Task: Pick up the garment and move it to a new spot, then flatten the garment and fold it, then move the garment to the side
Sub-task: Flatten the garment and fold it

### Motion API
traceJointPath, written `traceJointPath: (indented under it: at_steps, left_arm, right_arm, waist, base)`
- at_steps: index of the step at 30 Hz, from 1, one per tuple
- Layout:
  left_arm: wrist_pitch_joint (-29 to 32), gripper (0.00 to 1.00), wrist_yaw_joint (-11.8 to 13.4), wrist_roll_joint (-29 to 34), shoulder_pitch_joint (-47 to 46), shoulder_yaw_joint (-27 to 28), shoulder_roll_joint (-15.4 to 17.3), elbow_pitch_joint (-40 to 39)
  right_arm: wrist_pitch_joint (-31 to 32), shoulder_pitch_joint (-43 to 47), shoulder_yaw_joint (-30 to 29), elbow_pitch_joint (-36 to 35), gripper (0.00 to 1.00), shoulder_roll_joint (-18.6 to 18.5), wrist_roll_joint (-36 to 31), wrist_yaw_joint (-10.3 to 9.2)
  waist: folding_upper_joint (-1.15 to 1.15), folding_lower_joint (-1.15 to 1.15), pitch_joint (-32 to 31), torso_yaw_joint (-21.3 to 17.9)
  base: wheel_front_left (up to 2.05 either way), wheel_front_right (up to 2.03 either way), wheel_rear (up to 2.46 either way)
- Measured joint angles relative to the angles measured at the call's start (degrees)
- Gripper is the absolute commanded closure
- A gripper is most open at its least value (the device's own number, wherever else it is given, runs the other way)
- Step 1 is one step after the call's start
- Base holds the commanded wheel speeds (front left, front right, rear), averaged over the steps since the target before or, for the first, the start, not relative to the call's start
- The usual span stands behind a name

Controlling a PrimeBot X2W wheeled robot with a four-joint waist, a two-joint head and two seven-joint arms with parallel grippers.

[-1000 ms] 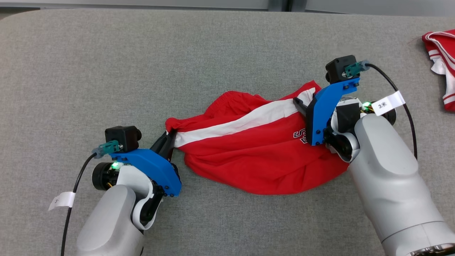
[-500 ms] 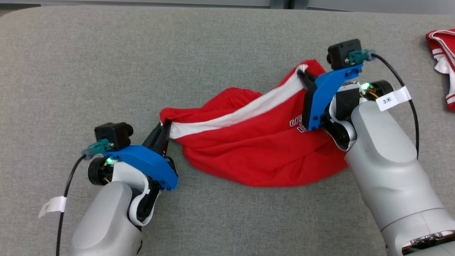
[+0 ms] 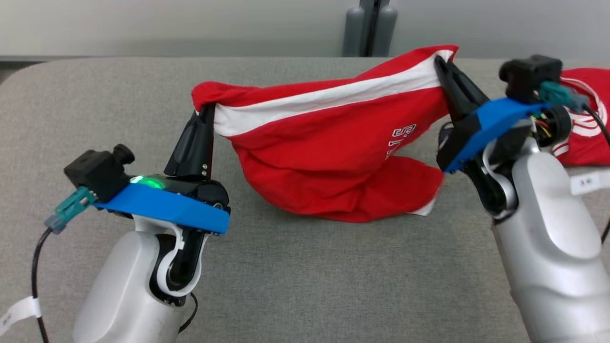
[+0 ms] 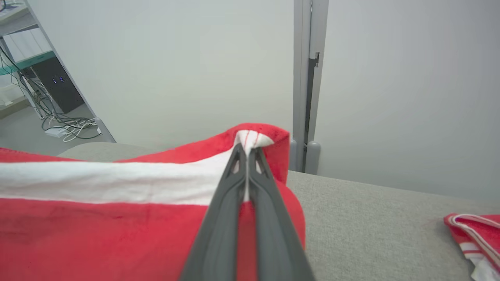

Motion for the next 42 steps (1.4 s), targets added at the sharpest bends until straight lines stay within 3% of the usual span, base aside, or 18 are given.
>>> traceJointPath:
  at_steps: [3, 9, 13, 17, 21, 25, 31, 36, 42]
  left_arm:
    - [0.6, 1.00, 0.0, -2.2, 1.4, 0.6, 0.2, -4.4]
    - [8.5, 1.00, 1.9, -7.5, 0.7, 1.3, 1.1, -7.4]
    - [12.4, 1.00, 2.7, -10.0, -6.3, 2.3, 1.1, -5.1]
    - [13.5, 1.00, 2.6, -7.6, -17.3, 2.2, 1.7, 0.5]
    - [11.3, 1.00, 2.1, -4.0, -28.0, 2.2, 1.8, 7.2]
    - [6.5, 1.00, 1.6, -1.4, -37.5, 2.9, 1.4, 12.0]
    - [-2.8, 1.00, 0.6, 0.0, -44.4, 3.5, -0.4, 14.9]
    - [-5.8, 1.00, 0.1, -0.6, -40.8, 0.4, -0.4, 15.0]
    - [-7.0, 1.00, 0.0, -1.9, -26.6, -8.4, 1.6, 14.4]
  right_arm:
    - [1.7, 4.8, -1.9, -7.6, 1.00, -0.3, 0.0, 0.01]
    - [8.7, 8.6, -5.5, -17.2, 1.00, -0.2, 0.4, 0.01]
    - [11.5, 4.0, -5.4, -17.0, 1.00, 0.0, 1.0, 0.01]
    - [11.0, -5.1, -5.8, -13.5, 1.00, -0.5, -1.4, 0.01]
    - [6.1, -14.2, -6.2, -8.2, 1.00, 0.6, -2.6, 0.01]
    - [-3.0, -23.1, -6.9, -3.9, 1.00, 1.9, -2.3, 0.01]
    - [-16.2, -29.9, -7.8, 0.3, 1.00, 2.0, -5.0, 0.01]
    - [-19.0, -27.2, -4.1, 1.5, 1.00, 1.5, -6.2, 0.01]
    - [-19.9, -11.4, 0.0, 1.3, 1.00, -0.6, -5.4, 0.01]
  waist:
    - [-0.01, -0.01, -1.4, -0.9]
    - [-0.01, -0.02, -0.7, -3.7]
    - [0.00, 0.02, 3.0, -5.5]
    - [-0.01, 0.02, 7.4, -6.9]
    - [0.01, 0.03, 11.5, -8.3]
    - [0.02, 0.03, 13.7, -9.2]
    - [0.01, 0.01, 14.3, -9.2]
    - [0.01, 0.01, 14.7, -9.0]
    - [0.02, 0.01, 13.4, -8.7]
  base:
    - [0.00, 0.00, 0.00]
    - [0.00, 0.00, 0.00]
    - [0.00, 0.00, 0.00]
    - [0.00, 0.00, 0.00]
    - [0.00, 0.00, 0.00]
    - [0.00, 0.00, 0.00]
    - [0.00, 0.00, 0.00]
    - [0.00, 0.00, 0.00]
    - [0.00, 0.00, 0.00]
